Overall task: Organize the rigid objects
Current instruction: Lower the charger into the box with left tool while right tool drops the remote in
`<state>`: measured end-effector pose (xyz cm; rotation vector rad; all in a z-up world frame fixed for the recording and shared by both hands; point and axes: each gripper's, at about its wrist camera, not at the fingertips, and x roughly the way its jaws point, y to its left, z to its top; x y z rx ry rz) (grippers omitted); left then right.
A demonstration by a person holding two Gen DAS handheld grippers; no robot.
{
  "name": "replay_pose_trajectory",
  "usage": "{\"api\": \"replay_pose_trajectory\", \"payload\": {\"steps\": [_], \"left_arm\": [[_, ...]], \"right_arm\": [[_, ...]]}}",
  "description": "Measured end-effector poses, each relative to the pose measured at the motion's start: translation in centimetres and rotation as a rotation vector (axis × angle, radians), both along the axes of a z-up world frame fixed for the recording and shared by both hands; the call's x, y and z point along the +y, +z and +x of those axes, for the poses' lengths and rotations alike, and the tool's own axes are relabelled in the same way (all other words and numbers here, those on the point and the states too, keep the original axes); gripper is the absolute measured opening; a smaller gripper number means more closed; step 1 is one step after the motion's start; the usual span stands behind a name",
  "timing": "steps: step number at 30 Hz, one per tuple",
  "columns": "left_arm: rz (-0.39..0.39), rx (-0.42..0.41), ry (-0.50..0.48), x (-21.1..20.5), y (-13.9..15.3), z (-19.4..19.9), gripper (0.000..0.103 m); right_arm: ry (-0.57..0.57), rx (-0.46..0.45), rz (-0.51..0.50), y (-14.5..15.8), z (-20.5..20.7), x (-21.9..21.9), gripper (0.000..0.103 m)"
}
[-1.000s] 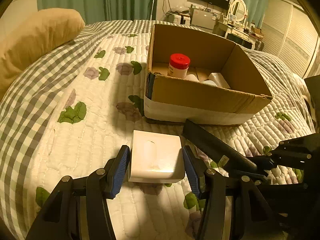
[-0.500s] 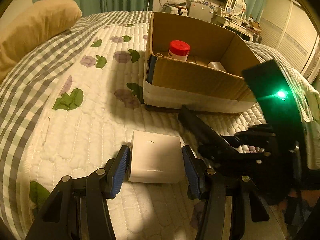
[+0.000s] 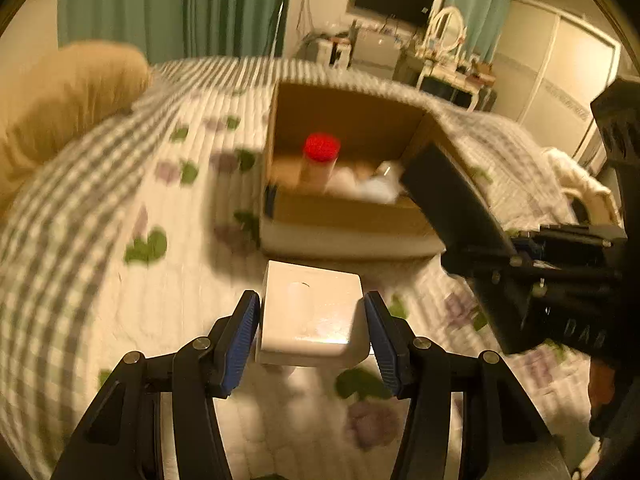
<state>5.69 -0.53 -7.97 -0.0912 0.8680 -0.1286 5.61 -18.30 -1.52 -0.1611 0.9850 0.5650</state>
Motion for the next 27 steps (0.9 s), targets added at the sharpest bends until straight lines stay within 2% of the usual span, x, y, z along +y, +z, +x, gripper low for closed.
{"api": "replay_pose_trajectory", "payload": {"steps": [4,7,11,15,19,24,27], "left_arm": [[0.035,-0.106,-0.035,-1.7,4.0,1.3,0.054],[0.036,-0.150,-0.050,-2.8,6.0,3.5,0.054],[0.027,-0.171,-0.057,-3.6,6.9,7.3,0.054],[0.048,-0.118,-0.064,-4.0,5.2,10.7,0.054],[0.015,-0.013,-0.056,-4.1,2.3,12.7,0.054],[0.027,0.014,-0.065,-4.9,0.2,13.4,0.055],[0.035,0.021,-0.067,-5.1,-0.3,13.7,0.055]], "right_arm": [[-0.052,-0.087,0.052,5.9,2.3,-1.1,0.019],[-0.105,-0.145,0.058,8.3,4.2,-1.4,0.019],[-0.147,-0.181,0.042,10.1,7.1,-1.7,0.019],[-0.178,-0.158,0.030,9.3,9.7,-2.1,0.019],[-0.193,-0.116,0.004,6.0,11.6,-2.0,0.019],[-0.189,-0.068,-0.010,2.5,12.9,-1.8,0.019],[-0.184,-0.061,-0.020,1.6,13.2,-1.7,0.019]]}}
